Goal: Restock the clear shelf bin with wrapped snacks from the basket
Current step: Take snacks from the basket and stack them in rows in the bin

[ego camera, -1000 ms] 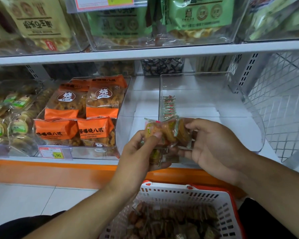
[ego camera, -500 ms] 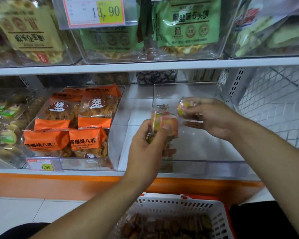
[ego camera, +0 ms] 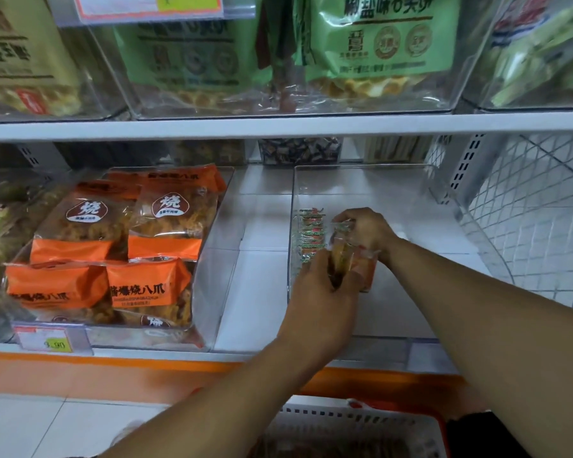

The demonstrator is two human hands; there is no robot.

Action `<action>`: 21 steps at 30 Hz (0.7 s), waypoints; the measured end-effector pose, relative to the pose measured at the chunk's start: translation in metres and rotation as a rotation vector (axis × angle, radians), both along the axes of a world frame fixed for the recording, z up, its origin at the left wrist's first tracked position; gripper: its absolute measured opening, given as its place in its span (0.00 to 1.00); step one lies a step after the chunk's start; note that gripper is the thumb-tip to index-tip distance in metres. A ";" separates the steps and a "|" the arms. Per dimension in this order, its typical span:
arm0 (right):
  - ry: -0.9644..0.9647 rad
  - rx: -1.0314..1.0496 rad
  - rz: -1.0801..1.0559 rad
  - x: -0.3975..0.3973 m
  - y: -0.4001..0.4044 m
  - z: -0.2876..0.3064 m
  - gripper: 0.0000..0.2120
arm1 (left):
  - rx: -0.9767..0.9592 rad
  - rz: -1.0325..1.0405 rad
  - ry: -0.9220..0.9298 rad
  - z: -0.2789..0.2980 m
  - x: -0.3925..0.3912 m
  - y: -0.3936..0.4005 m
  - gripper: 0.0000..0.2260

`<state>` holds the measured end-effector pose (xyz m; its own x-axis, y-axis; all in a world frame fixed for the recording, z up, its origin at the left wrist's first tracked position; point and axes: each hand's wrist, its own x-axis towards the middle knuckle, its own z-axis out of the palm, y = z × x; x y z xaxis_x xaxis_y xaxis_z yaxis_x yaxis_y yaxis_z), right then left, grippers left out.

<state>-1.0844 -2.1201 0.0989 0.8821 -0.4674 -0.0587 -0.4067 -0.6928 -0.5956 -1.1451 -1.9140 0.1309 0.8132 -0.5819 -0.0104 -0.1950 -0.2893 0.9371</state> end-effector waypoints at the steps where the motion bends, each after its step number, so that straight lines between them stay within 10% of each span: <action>1: -0.042 0.029 -0.031 0.001 0.000 0.000 0.20 | -0.004 -0.006 -0.012 -0.001 0.001 -0.001 0.10; 21: -0.227 0.313 -0.362 0.004 0.013 -0.006 0.23 | -0.062 -0.034 0.097 0.010 0.001 -0.002 0.05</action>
<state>-1.0806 -2.1072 0.0933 0.6738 -0.7356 -0.0701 -0.4236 -0.3068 -0.8523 -1.1438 -1.9161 0.1409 0.7897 -0.6113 -0.0510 -0.1118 -0.2252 0.9679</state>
